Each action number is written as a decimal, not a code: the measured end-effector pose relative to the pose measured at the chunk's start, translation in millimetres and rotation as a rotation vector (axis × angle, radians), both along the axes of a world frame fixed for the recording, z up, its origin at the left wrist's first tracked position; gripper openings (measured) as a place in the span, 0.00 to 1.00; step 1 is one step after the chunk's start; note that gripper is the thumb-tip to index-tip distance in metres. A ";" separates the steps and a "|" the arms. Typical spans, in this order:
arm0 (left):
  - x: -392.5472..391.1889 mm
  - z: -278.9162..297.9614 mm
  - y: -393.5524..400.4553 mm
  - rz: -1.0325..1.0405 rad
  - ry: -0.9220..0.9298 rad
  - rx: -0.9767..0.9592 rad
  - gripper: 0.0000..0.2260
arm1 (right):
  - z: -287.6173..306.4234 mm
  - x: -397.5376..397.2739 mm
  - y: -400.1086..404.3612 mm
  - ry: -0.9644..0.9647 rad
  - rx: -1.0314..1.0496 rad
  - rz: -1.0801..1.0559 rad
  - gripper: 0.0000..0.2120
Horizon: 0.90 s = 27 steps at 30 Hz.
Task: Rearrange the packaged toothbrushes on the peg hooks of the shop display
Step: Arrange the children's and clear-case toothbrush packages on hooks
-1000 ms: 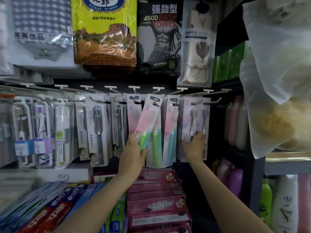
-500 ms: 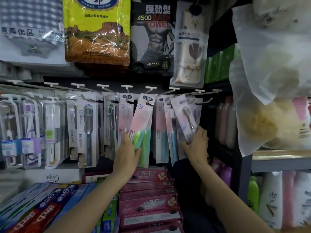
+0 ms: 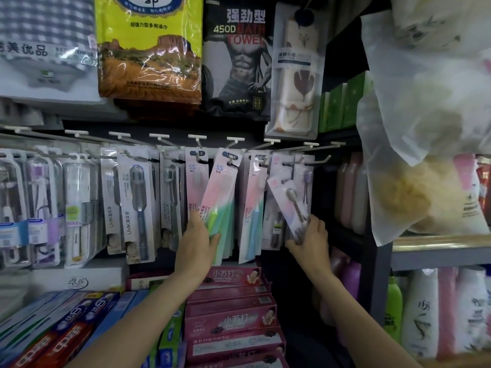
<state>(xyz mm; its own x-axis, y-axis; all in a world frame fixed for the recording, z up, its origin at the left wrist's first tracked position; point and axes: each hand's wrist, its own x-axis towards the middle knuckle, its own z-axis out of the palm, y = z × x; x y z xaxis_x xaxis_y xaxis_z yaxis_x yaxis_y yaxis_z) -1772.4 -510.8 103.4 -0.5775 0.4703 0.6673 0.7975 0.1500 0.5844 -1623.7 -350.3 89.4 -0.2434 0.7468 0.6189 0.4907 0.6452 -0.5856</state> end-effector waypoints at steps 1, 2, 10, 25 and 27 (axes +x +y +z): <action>0.9 -0.3 0.2 -0.006 -0.002 0.000 0.21 | 2.3 0.4 0.7 -0.007 0.010 -0.004 0.32; 1.8 -0.5 0.4 -0.013 -0.007 -0.002 0.24 | 5.6 0.9 1.1 -0.009 0.019 -0.017 0.32; -2.6 -1.6 1.0 -0.040 0.008 0.021 0.18 | 30.8 -10.9 0.9 -0.003 -0.025 0.078 0.29; -8.0 -2.1 3.5 -0.007 0.041 0.009 0.17 | 29.0 -34.2 3.2 -0.033 -0.040 -0.009 0.34; -6.5 -2.9 2.3 -0.007 0.055 0.006 0.17 | 26.8 -30.6 4.6 0.139 -0.024 -0.025 0.27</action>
<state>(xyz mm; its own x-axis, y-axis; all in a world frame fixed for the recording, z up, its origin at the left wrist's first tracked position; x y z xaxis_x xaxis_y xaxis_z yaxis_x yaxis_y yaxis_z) -1778.9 -508.5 100.5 -0.5370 0.4698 0.7006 0.8292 0.1413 0.5408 -1654.3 -345.6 116.2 -0.1374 0.7666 0.6273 0.4200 0.6186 -0.6640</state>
